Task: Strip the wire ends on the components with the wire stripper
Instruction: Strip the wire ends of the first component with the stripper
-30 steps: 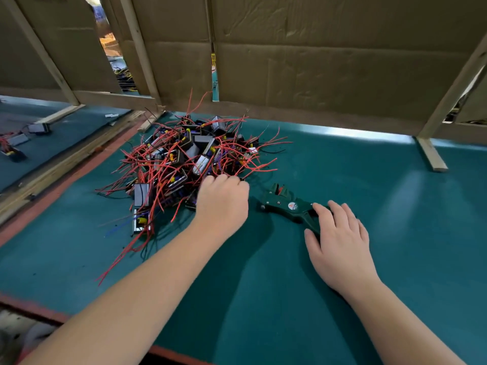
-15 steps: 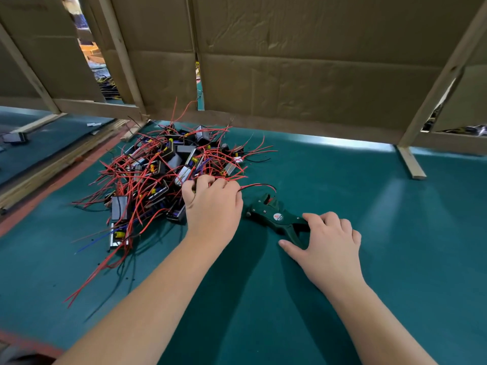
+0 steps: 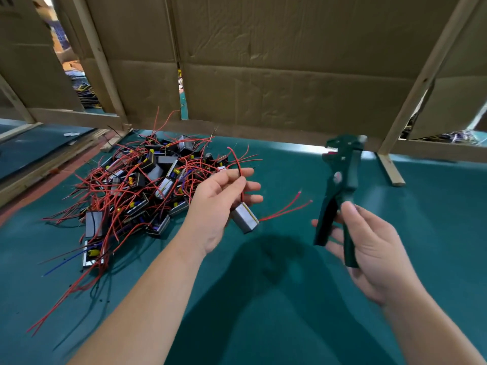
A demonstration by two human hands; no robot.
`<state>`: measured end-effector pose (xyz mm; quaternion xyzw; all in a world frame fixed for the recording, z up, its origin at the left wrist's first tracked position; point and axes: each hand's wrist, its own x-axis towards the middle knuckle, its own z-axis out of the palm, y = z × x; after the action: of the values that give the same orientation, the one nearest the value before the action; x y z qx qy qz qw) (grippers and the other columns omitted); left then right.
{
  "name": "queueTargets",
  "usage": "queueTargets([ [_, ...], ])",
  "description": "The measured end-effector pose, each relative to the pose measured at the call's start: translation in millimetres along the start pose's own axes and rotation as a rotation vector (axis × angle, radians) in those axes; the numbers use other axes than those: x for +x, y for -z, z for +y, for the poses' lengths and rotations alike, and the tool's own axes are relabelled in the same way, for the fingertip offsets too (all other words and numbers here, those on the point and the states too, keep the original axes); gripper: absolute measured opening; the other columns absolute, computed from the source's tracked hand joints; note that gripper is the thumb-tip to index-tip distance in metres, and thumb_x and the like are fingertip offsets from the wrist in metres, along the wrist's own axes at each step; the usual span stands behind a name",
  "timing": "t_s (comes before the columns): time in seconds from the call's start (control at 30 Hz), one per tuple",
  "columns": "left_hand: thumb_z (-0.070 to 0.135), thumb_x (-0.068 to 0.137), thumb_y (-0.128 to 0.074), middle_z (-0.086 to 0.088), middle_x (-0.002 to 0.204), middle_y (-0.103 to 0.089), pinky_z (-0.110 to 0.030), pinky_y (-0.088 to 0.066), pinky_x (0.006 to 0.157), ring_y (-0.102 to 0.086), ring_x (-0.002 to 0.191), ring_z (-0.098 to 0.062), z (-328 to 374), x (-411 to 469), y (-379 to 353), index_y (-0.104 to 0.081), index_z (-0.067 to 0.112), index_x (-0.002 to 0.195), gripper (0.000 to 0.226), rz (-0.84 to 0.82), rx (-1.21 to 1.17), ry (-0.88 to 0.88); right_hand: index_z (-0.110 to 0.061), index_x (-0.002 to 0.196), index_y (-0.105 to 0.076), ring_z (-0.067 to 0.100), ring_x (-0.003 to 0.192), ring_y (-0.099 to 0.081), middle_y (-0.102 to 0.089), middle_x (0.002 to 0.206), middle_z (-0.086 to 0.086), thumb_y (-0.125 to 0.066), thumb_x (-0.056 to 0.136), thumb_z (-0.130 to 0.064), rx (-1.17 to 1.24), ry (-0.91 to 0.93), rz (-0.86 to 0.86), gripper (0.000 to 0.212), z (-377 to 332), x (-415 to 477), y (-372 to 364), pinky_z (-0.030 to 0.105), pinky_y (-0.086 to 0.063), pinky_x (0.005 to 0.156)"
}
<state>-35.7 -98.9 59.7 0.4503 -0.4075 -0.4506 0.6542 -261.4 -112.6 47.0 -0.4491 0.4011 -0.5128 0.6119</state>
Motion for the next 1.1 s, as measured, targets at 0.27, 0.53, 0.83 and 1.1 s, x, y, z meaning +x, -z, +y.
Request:
queueTargets([
  [0.27,0.038,0.100,-0.030,0.003,0.042,-0.046,-0.021,-0.038,0.044,-0.035,0.032,-0.010,-13.3,1.3,-4.1,-0.059,0.022,0.096,0.033,-0.101,0.171,-0.047,-0.002,0.115,-0.051,0.042,0.107,-0.063,-0.065,0.116,0.026,-0.057,0.075,-0.020,0.338,-0.251,-0.124,0.044,9.4,-1.6,1.1,0.054,-0.052,0.085],
  [0.53,0.039,0.095,-0.052,0.002,0.069,-0.068,-0.024,-0.037,0.054,-0.044,0.050,-0.003,-22.6,-14.5,-4.4,-0.074,0.025,0.079,0.030,-0.373,0.595,-0.045,-0.002,0.111,-0.067,0.039,0.085,-0.065,-0.064,0.101,0.023,-0.057,0.056,0.011,0.486,-0.160,-0.334,0.057,22.4,-16.4,-12.3,0.053,-0.054,0.075],
  [0.83,0.046,0.091,-0.041,-0.020,0.071,-0.061,-0.054,-0.045,0.073,-0.055,0.066,-0.033,-26.6,-24.3,-7.2,-0.060,0.017,0.066,0.043,-0.532,0.645,0.066,-0.013,0.127,-0.060,0.036,0.095,-0.062,-0.062,0.126,0.016,-0.071,0.067,-0.013,0.053,-0.013,-0.414,0.061,21.5,-25.5,-22.8,0.052,-0.048,0.092],
  [1.1,0.042,0.092,-0.047,-0.002,0.063,-0.067,-0.024,-0.035,0.049,-0.046,0.045,-0.005,-24.6,-24.2,-3.1,-0.069,0.018,0.078,0.036,-0.430,0.562,0.035,-0.009,0.119,-0.065,0.039,0.090,-0.064,-0.066,0.095,0.029,-0.074,0.062,-0.013,0.103,-0.090,-0.366,0.058,20.4,-24.6,-24.8,0.043,-0.053,0.084],
])
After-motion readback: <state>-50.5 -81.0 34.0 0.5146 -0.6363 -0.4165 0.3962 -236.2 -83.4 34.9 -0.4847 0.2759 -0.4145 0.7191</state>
